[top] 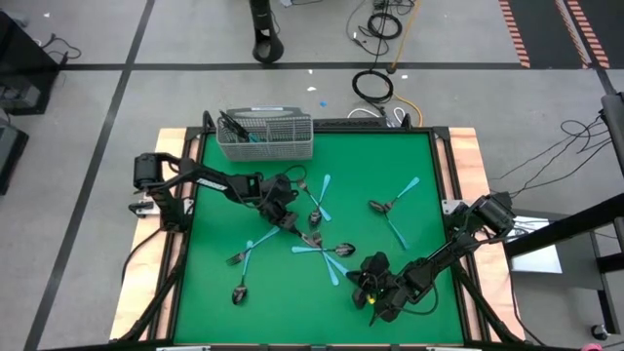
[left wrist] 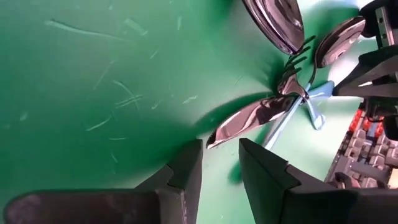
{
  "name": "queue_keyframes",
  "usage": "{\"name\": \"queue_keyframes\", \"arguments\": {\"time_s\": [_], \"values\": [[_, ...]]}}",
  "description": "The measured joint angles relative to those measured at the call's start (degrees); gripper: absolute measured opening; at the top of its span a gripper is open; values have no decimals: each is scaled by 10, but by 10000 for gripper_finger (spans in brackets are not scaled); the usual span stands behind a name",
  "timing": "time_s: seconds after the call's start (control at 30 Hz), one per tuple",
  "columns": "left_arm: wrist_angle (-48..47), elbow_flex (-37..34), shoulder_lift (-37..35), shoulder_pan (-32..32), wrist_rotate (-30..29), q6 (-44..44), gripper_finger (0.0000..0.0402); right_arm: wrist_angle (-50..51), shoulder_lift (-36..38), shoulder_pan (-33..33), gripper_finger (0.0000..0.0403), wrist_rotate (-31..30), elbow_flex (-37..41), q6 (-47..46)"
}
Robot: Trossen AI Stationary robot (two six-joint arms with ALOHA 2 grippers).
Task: Sort silverware
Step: Put the table knife into the silverware rack
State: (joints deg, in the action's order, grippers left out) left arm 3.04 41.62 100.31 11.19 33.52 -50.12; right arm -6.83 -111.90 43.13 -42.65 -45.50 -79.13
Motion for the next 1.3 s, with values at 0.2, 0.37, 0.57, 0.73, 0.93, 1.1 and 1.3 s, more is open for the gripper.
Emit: {"name": "queue_keyframes", "arguments": {"time_s": [0.2, 0.37, 0.57, 0.73, 0.93, 1.1, 1.3], "values": [[1, 15, 1, -10, -17, 9, 109, -1, 0, 0, 0, 5, 0, 5], [0, 16, 1, -7, -19, 15, 109, -6, 0, 0, 0, 6, 0, 6], [0, 17, 0, -7, -26, 17, 109, -7, 0, 0, 0, 7, 0, 7], [4, 17, 0, -8, -22, 64, 109, -7, 0, 0, 0, 8, 0, 7], [47, 17, -1, -9, 10, 70, 109, -10, 0, 2, 0, 16, 0, 13], [54, 17, -1, -9, 39, 76, 109, -12, 0, 2, 0, 20, 0, 14], [56, 17, -2, -9, 82, 103, 109, -19, 0, 3, 0, 27, 0, 21]]}}
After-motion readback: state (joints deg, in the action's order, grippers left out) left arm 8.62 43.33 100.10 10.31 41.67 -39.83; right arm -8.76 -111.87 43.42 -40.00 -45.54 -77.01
